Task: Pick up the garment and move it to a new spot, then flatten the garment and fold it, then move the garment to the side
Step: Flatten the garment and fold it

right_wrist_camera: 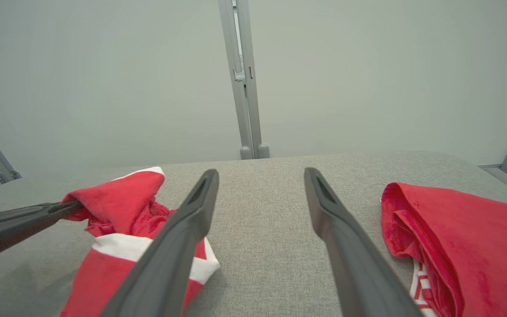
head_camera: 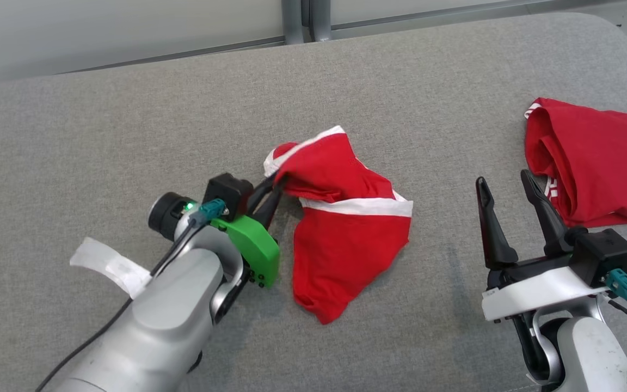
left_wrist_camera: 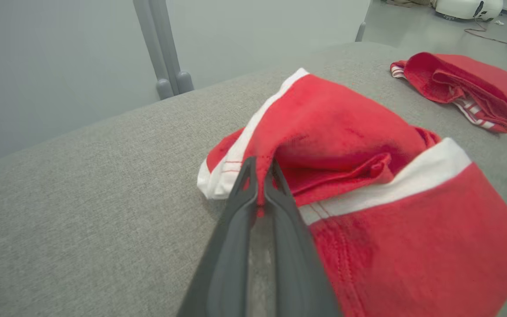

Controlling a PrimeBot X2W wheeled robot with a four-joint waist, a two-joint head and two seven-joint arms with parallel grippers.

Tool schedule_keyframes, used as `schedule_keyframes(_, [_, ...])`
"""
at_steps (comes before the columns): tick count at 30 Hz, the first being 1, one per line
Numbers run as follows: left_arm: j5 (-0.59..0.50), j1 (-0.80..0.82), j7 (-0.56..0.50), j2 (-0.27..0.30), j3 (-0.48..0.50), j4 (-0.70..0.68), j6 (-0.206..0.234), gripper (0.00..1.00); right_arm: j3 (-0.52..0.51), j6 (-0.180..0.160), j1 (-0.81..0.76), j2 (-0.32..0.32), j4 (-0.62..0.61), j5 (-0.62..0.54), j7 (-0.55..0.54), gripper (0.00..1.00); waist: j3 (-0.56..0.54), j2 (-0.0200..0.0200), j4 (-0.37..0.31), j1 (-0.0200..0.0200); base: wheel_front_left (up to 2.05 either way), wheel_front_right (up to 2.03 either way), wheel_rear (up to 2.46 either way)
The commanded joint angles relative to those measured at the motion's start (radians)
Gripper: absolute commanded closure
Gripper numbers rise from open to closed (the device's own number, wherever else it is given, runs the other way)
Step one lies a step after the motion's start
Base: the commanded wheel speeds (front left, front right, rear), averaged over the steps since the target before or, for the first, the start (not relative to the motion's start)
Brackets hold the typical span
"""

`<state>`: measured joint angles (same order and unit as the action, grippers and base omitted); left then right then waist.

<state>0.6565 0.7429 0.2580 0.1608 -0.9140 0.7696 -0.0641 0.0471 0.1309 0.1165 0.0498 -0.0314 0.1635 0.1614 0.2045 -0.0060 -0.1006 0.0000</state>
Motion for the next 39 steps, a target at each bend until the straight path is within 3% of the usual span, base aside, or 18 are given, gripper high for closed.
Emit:
schedule_keyframes(1, [-0.010, 0.017, 0.007, 0.009, 0.010, -0.007, 0.011, 1.00, 0.000, 0.000, -0.009, 0.002, 0.000, -0.006, 0.006, 0.00, -0.001, 0.0060, 0.000, 0.0000, 0.00, 0.00, 0.00])
schedule_keyframes(8, [-0.116, 0.092, 0.007, 0.045, 0.122, -0.144, 0.087, 1.00, 0.010, 0.000, -0.007, 0.002, 0.006, -0.003, 0.007, 0.00, -0.007, 0.0060, -0.010, 0.0000, 0.00, 0.00, 0.00])
schedule_keyframes(13, [-0.190, 0.114, 0.007, 0.043, 0.176, -0.251, 0.105, 1.00, 0.014, 0.000, -0.007, 0.002, 0.011, -0.002, 0.007, 0.00, -0.015, 0.0060, -0.021, 0.0000, 0.00, 0.00, 0.00])
schedule_keyframes(17, [-0.225, 0.090, 0.007, 0.029, 0.182, -0.297, 0.090, 1.00, 0.012, 0.000, -0.011, 0.002, 0.010, 0.001, 0.009, 0.00, -0.017, 0.0060, -0.029, 0.0000, 0.00, 0.00, 0.00])
schedule_keyframes(22, [-0.263, 0.072, 0.007, 0.008, 0.186, -0.356, 0.103, 1.00, 0.004, 0.000, -0.016, 0.002, 0.010, 0.000, 0.008, 0.00, -0.020, 0.0060, -0.030, 0.0000, 0.00, 0.00, 0.00])
schedule_keyframes(30, [-0.308, 0.046, 0.007, -0.003, 0.187, -0.437, 0.172, 1.00, -0.005, 0.000, -0.021, 0.002, 0.009, -0.003, 0.003, 0.00, -0.033, 0.0060, -0.022, 0.0000, 0.00, 0.00, 0.00])
schedule_keyframes(39, [-0.254, 0.075, -0.009, -0.028, 0.184, -0.355, 0.128, 1.00, 0.018, 0.000, 0.009, 0.002, 0.008, 0.003, 0.005, 0.00, -0.012, 0.0060, -0.041, 0.0000, 0.00, 0.00, 0.00])
